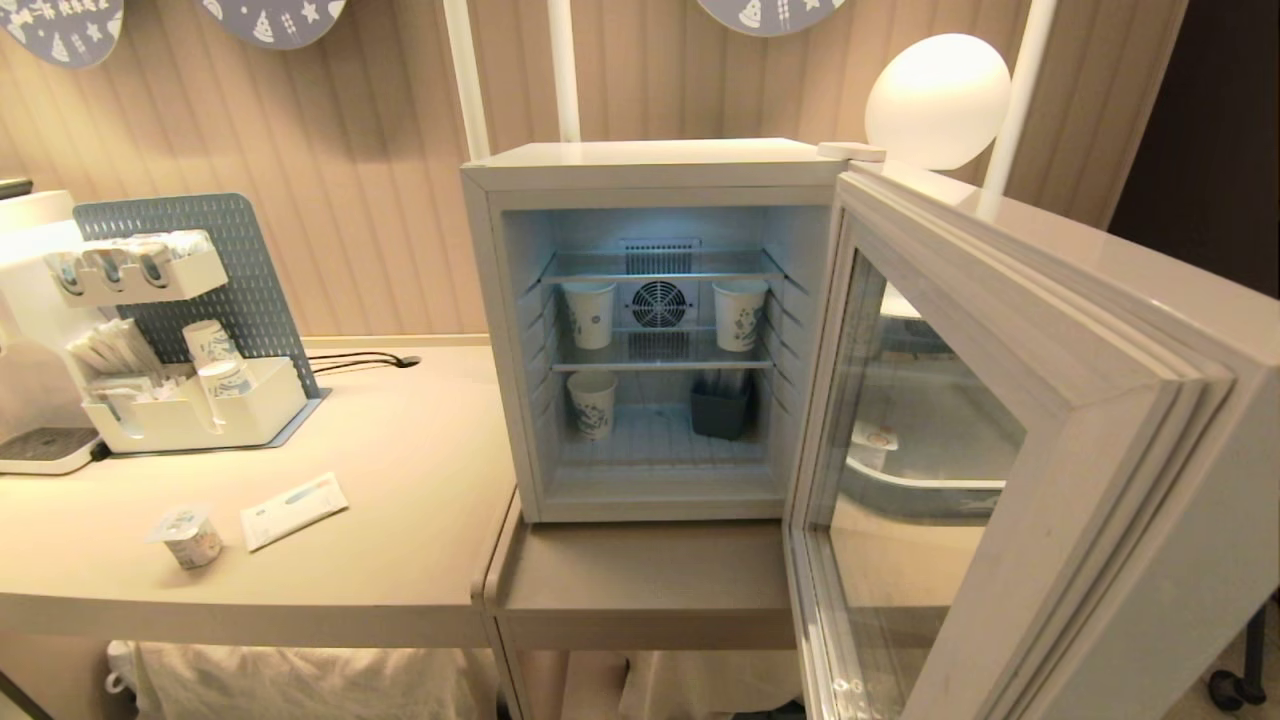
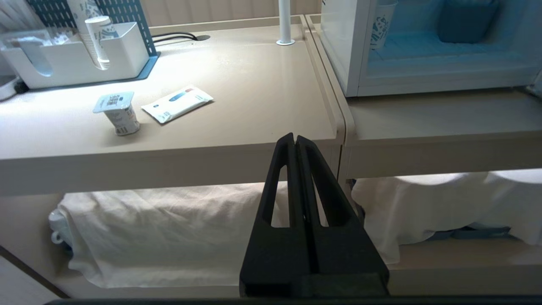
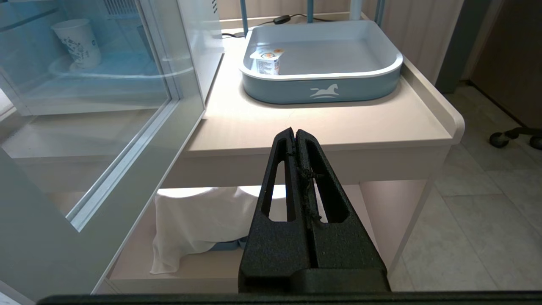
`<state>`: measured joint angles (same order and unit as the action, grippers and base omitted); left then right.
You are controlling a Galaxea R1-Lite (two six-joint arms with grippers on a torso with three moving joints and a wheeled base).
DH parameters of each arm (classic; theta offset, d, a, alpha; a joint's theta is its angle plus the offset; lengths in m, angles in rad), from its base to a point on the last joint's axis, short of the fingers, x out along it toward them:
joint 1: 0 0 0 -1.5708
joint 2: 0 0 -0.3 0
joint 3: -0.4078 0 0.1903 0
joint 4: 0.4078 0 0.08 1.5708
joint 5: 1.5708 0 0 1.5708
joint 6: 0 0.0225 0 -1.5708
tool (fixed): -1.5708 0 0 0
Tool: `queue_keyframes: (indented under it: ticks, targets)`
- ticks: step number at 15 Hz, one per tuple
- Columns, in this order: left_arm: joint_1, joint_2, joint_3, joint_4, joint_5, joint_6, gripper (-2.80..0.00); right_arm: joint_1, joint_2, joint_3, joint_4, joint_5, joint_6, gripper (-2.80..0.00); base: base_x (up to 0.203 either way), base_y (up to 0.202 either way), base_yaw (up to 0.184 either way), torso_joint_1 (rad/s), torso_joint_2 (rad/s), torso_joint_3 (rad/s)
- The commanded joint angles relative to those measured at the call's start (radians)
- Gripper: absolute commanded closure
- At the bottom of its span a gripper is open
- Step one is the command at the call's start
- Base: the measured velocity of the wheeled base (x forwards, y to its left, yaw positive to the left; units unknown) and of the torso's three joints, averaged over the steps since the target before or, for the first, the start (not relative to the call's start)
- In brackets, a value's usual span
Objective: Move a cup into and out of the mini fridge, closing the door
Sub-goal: Put the yoghurt in the freezer
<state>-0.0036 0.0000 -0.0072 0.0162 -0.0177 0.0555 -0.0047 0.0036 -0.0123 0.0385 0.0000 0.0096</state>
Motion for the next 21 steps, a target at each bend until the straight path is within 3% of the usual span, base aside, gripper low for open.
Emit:
queue_keyframes:
  ticks: [1,4,14,18,21]
  targets:
    - [0.0,0.0,0.002,0.0,0.003,-0.024,0.0,0.0,0.001,0.0,0.0,0.0,0.0,0.0,0.0,0.0,0.0,0.0,0.0,0.0]
    - [0.0,0.0,0.003,-0.004,0.01,-0.023,0.0,0.0,0.001,0.0,0.0,0.0,0.0,0.0,-0.04,0.0,0.0,0.007,0.0,0.0]
    - [0.0,0.0,0.003,-0.004,0.011,-0.019,0.0,0.0,0.001,0.0,0.0,0.0,0.0,0.0,-0.178,0.0,0.0,0.003,0.0,0.002]
    - [0.0,0.0,0.003,-0.004,0.01,-0.019,0.0,0.0,0.001,0.0,0.0,0.0,0.0,0.0,-0.001,0.013,0.002,0.0,0.0,0.0]
    - [0.0,0.0,0.004,-0.004,0.01,-0.019,0.0,0.0,0.001,0.0,0.0,0.0,0.0,0.0,-0.001,0.166,-0.001,0.001,0.0,0.001]
